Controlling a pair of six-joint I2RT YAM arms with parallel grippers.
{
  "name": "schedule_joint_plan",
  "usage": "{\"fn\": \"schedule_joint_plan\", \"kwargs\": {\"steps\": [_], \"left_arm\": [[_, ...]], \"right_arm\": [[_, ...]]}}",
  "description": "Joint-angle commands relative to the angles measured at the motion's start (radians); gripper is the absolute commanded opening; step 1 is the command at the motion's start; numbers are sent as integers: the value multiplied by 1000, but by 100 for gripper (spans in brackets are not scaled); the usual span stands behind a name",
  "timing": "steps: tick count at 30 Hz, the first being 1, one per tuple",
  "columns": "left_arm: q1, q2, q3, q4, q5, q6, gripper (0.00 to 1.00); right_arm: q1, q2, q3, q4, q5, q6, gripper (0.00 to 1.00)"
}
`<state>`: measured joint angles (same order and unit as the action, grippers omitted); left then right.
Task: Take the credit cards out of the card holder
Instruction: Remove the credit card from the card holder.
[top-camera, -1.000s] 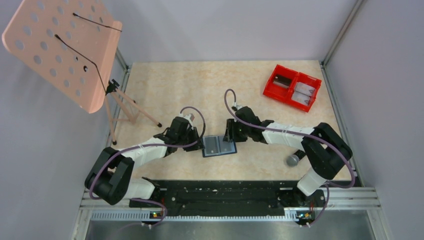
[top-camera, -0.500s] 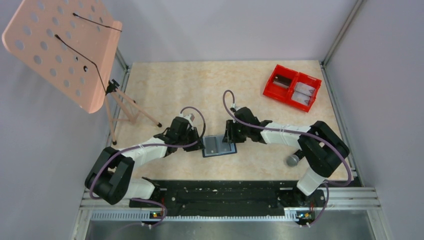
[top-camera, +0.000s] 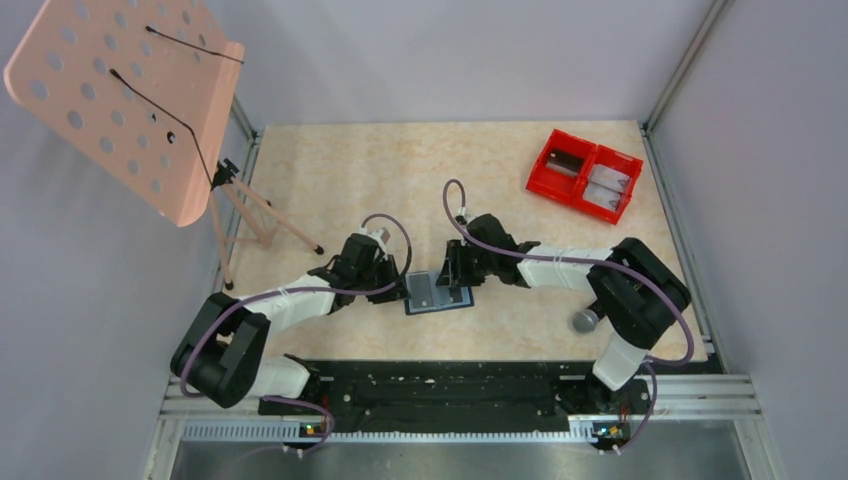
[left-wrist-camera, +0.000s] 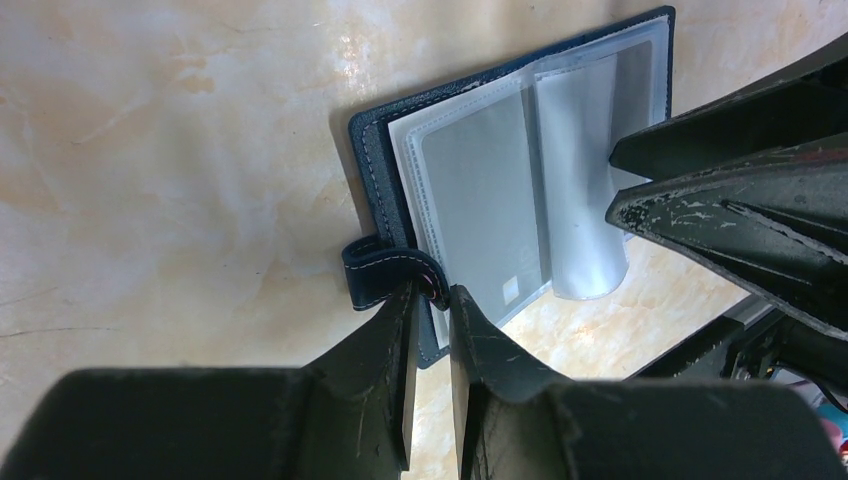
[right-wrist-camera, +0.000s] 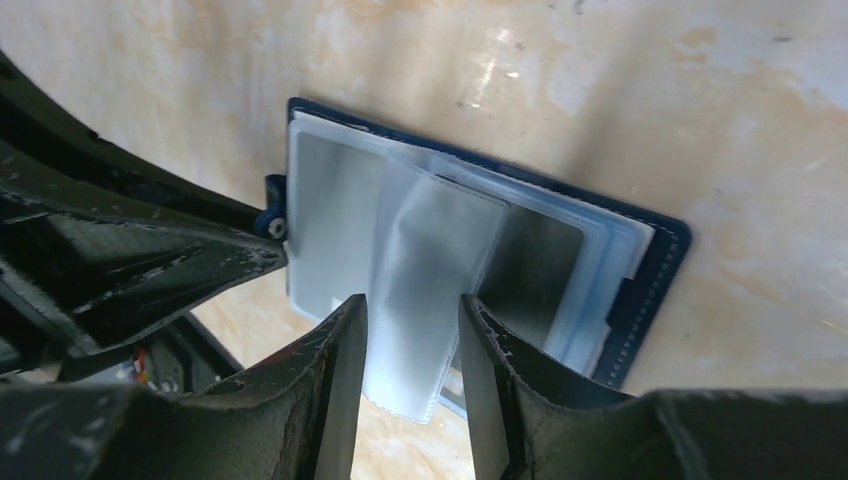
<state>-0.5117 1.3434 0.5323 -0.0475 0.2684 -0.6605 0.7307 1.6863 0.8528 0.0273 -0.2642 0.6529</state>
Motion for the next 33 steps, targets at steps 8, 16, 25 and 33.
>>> {"fn": "schedule_joint_plan", "kwargs": {"steps": [8,16,25,33], "left_arm": [[0,-47,30,-42,-57,-28,22],[3,-192,108,-144,-118,-40,27],[2,-117,94,-113,-87,-35,34],[1,-10,74,-55,-57,-27,34]], "right_arm": [[34,24,-18,308,-227,104,39],[36,8,-10,234,-156,65,41],[17,-94,26,-85,130,-100,54],[18,-67,13,-69,117,-66,54]]}}
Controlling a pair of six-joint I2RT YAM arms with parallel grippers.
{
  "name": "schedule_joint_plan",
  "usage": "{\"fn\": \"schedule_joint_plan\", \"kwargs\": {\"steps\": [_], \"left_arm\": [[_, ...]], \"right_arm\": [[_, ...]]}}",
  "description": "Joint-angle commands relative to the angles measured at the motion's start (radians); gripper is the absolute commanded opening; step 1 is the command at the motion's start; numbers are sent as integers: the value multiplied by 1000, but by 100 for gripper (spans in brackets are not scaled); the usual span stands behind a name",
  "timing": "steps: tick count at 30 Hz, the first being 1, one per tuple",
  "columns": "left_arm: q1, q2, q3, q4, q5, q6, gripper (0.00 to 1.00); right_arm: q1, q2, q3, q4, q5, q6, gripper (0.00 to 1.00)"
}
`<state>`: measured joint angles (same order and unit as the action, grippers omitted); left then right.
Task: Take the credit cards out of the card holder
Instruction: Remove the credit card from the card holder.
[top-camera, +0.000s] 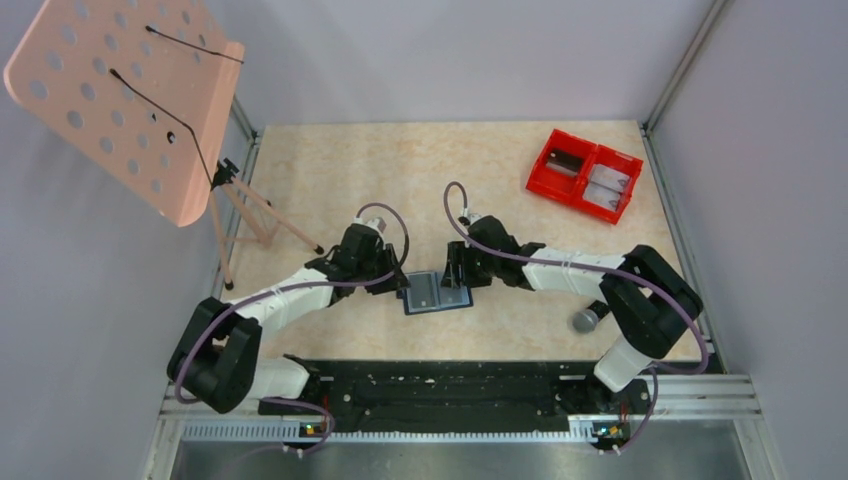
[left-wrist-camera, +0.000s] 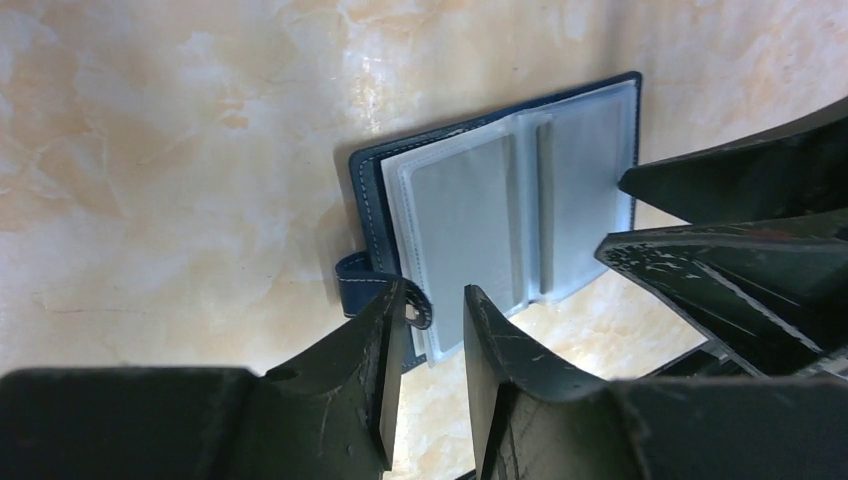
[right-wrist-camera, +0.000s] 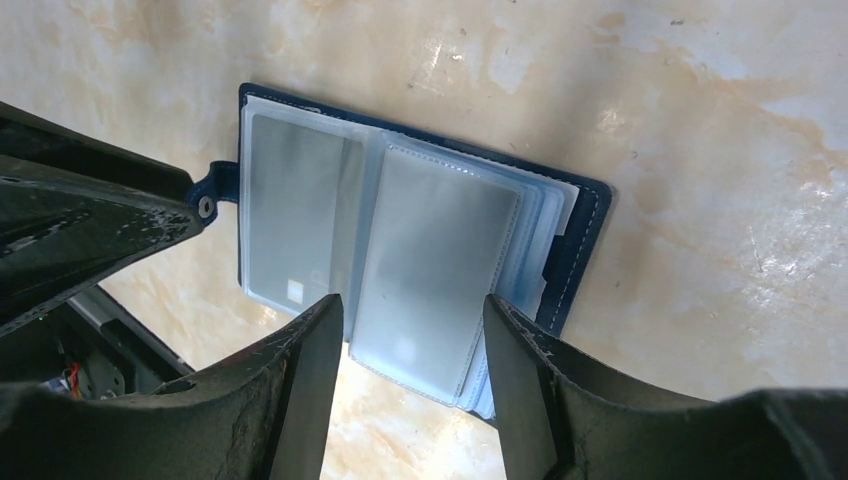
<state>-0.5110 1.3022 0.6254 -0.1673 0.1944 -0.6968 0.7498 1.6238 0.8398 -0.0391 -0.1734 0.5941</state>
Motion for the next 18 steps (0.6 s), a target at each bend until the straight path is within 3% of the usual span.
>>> {"fn": "schedule_joint_plan", "kwargs": {"steps": [1,6,18], "left_arm": [[0,37,-23,68,15,12,34],[1,85,-36,75,7,29,35],[1,143,-73,155,60,27,26]], "right_arm": [[-1,3,25,2,22,-6,54],[-1,37,33,7,6,2,53],[0,85,34,66,-72,42,47]]}}
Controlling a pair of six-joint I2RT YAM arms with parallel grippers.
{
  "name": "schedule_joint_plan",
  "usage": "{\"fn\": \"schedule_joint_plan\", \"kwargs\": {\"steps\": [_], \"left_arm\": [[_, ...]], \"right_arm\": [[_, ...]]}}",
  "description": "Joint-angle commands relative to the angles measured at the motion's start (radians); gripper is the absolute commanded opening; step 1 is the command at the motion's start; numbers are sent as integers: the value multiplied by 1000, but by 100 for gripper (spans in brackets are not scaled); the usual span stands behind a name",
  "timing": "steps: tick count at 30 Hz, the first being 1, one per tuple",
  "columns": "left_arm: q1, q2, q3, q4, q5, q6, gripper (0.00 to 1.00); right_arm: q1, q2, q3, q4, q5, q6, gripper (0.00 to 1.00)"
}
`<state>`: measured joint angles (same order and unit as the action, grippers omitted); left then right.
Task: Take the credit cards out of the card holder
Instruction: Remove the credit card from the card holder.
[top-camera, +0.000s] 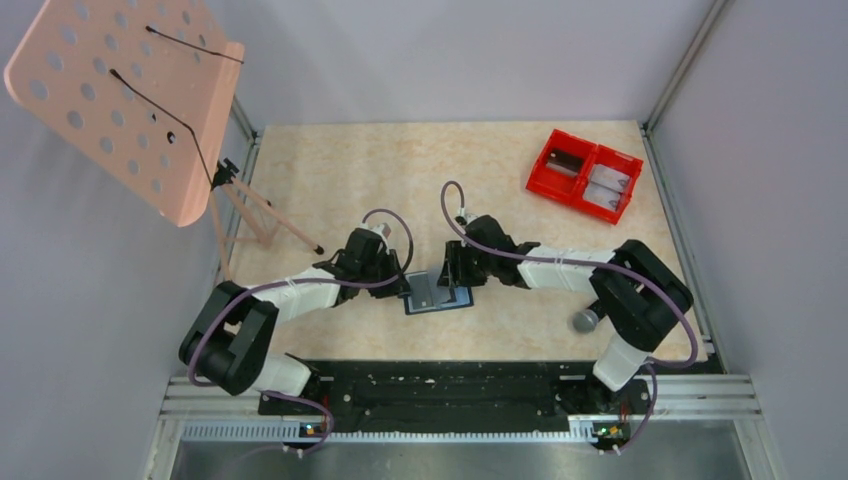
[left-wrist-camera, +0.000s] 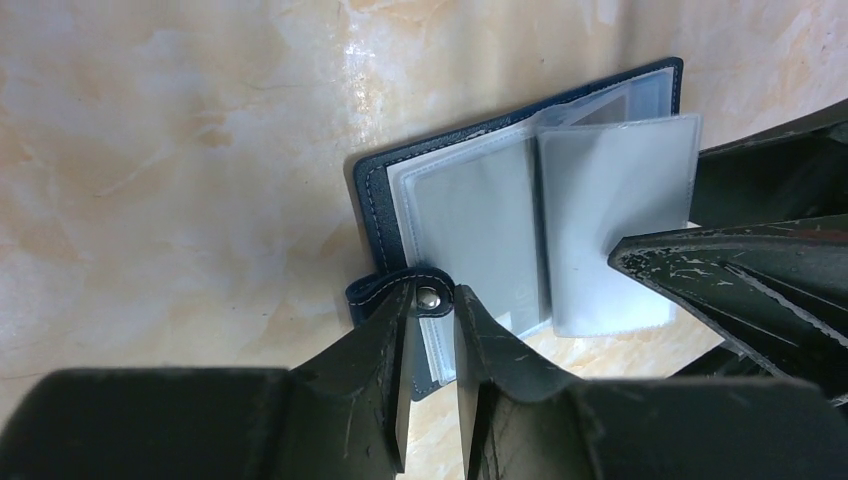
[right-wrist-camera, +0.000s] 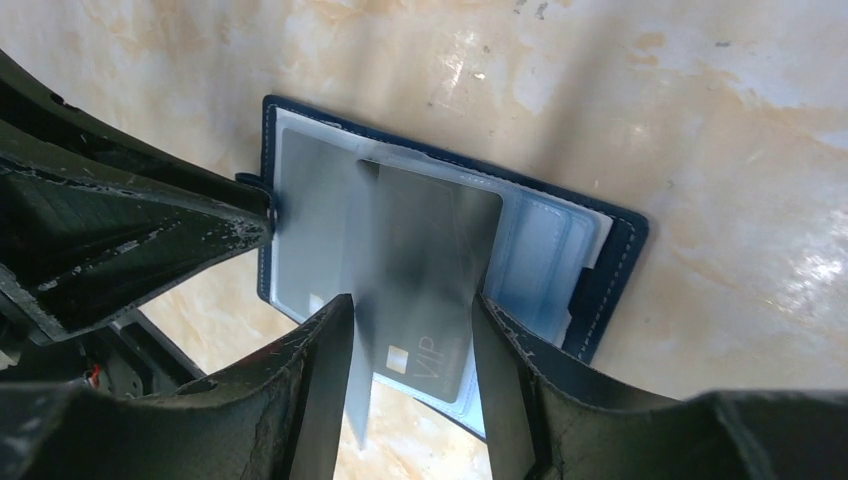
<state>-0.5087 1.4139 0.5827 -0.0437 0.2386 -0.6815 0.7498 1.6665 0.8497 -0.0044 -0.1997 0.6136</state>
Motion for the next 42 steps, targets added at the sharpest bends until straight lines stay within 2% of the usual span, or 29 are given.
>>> {"fn": "schedule_joint_plan", "kwargs": {"steps": [1,12,17,26,32,34,39,42], "left_arm": [[-2,31,-32,34,17,13,26],[-2,19,-33,36,31,10,25],[-2,26,-28,36,42,4,25],[-1,17,-30,26,33,2,25],[-1,12,-22,13,34,-3,25],[-2,-4,-11,-9,18,-1,25],[26,-117,37,-150,-123,-13,26],[31,-199,65,-190,-129,-28,28]], "right_arm": [[0,43,22,40,-55,27,47],[3,19,27,67,-77,28,44],[11,13,29,119,-131,33,49],[11,35,8,205,-198,78,51],[10,16,-13,292,-243,100,47],[11,25,-25,340,-276,120,46],[22,76,-38,381,-287,135,44],[22,90,-44,389,-286,137,38]]}}
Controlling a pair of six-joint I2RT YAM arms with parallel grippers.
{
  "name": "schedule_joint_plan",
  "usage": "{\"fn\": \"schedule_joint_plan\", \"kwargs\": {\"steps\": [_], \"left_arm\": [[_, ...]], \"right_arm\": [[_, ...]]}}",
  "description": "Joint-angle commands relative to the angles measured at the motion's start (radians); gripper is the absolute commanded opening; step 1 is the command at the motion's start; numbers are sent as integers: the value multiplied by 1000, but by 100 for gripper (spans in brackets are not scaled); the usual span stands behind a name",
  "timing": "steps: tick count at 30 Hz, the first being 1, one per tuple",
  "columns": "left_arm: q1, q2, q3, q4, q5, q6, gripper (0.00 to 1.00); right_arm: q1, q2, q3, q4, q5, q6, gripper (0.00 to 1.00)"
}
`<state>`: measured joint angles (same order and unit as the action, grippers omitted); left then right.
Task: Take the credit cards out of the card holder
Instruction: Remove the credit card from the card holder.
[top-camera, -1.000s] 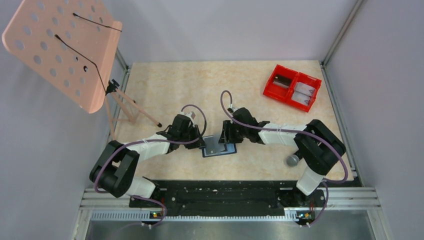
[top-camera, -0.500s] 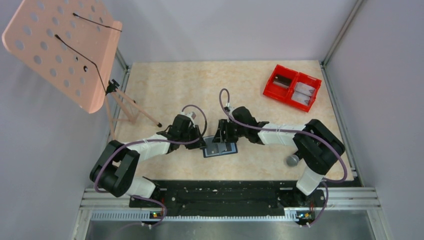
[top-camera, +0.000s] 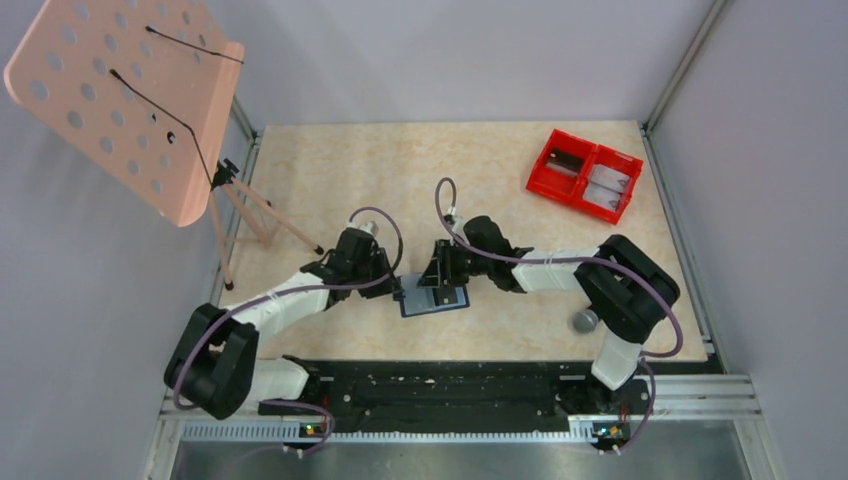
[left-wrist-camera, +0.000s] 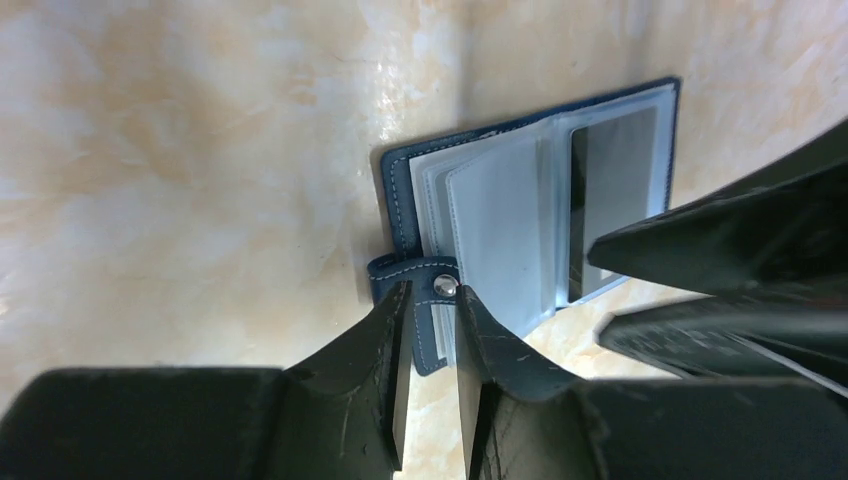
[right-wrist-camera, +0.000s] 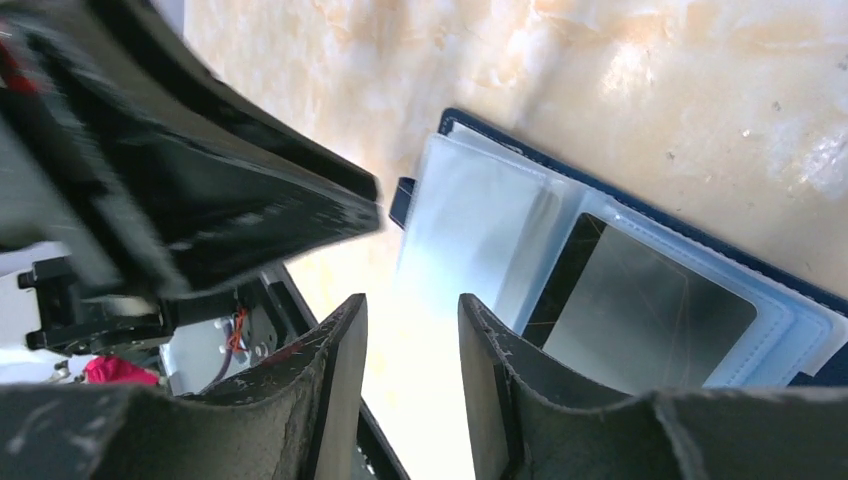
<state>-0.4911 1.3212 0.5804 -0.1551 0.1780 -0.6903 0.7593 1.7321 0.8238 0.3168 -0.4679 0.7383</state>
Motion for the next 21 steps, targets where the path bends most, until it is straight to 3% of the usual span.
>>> {"fn": "schedule_joint_plan", "kwargs": {"steps": [1,8,21], "left_arm": [[14,-124,72,-78,-52,-24,28],[3,-130,96,-16,84,-46,30],[-51,70,53,253,149,-96,38]], "right_arm": [[12,20,-17,59,-15,7,37],[-11,-105,-3,-121,103,-83,36],[-107,-122,-43,-206,121,-135,36]]}}
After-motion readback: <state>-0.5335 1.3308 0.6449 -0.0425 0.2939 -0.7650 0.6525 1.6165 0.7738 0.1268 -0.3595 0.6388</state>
